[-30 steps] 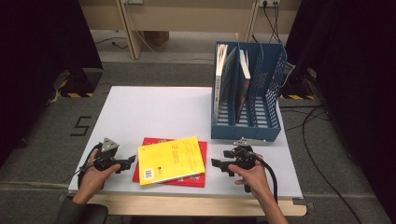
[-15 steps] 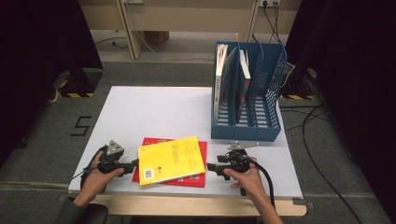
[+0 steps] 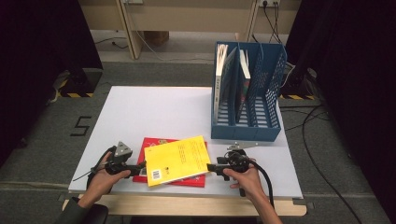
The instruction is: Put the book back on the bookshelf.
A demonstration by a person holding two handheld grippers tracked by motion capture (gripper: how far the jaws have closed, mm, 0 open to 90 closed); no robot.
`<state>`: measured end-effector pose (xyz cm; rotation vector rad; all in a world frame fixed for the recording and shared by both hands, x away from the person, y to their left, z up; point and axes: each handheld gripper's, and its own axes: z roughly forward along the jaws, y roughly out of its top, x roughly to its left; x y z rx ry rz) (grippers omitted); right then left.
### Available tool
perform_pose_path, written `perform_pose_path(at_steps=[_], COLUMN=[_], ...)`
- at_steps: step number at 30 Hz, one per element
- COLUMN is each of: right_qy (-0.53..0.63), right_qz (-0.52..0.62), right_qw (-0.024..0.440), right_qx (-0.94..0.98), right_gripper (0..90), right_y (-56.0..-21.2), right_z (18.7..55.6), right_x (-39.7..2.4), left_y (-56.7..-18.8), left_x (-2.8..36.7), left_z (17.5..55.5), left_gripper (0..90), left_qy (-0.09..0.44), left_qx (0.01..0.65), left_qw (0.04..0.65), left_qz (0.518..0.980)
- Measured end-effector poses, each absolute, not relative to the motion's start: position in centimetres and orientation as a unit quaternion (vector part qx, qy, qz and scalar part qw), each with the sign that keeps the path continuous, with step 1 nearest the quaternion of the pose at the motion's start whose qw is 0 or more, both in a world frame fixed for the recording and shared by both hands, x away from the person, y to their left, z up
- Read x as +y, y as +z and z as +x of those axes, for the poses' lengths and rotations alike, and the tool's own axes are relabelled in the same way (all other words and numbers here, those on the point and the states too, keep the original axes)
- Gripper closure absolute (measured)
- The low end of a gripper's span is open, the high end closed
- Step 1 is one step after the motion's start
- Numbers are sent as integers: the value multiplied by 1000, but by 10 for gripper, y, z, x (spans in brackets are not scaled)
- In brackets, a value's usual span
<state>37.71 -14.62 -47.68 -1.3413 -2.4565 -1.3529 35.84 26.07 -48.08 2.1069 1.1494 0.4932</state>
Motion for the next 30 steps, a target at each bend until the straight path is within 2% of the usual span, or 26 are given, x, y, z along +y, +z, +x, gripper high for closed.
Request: perform_pose_path(at_steps=[10,12,20,23,30], right_qy=[-431,-433,-449,-460,-506], right_qz=[-444,-444,-480,-486,-485], right_qw=[40,45,57,55,38], right_qx=[-785,-783,-752,-741,-712], right_gripper=[368,344,386,389,422], right_y=[-488,-490,-489,-484,-463], right_z=[381,382,381,381,379], right_x=[-140,-138,-140,-140,-142], left_y=[-483,-482,-483,-482,-481], left_x=[251,250,250,249,245], left_z=[356,355,355,354,350], left_gripper=[265,265,249,284,432], left_qy=[178,181,182,176,178], left_qx=[431,429,435,435,430], left_qw=[339,337,336,340,342], left_qz=[817,818,815,815,816])
